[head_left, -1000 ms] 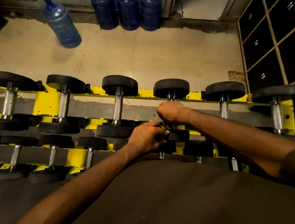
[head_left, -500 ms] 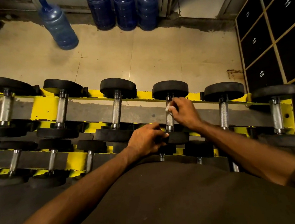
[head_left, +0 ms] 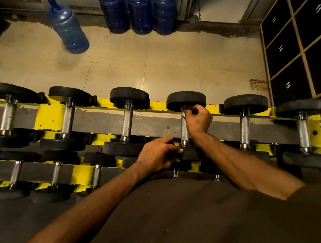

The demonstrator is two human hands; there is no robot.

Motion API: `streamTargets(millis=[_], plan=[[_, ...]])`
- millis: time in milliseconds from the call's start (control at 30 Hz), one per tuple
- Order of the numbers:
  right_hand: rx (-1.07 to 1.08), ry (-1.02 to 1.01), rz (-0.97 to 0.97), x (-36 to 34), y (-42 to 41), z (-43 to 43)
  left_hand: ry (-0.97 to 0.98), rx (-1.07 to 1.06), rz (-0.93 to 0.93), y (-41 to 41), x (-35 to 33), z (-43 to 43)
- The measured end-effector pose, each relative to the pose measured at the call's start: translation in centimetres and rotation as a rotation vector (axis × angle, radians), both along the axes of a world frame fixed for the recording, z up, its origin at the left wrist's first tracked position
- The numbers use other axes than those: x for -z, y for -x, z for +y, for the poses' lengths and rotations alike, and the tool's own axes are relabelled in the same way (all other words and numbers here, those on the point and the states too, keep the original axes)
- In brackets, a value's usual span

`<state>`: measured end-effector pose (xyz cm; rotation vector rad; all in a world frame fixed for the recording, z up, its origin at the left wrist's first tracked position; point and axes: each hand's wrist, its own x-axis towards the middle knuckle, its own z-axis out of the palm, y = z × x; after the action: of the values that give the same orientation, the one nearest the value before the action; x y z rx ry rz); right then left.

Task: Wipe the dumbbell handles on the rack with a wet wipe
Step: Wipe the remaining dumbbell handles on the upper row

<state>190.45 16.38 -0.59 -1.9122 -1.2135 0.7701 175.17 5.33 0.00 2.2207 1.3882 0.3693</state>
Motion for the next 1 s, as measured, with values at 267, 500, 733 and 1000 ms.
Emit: streamTargets(millis=[267,500,733,1000], plan=[[0.354,0.138,0.258,-0.3,1.5,0.8,-0.001,0.0,-0.004,0.1,0.2,0.0],[0.392,0.499,0.567,1.2,-1.3,2.7,0.011,0.009,-0.015,0.2,-0.1,0.1],[0.293,0.592,1.074,1.5,-3.0,3.0,0.005,0.01,-0.01,0.2,0.0,0.0],[-0.067,0.138,0.098,1.8,-3.3,0.6,0.017,-0.001,-0.023,0.1,0.0,0.3]])
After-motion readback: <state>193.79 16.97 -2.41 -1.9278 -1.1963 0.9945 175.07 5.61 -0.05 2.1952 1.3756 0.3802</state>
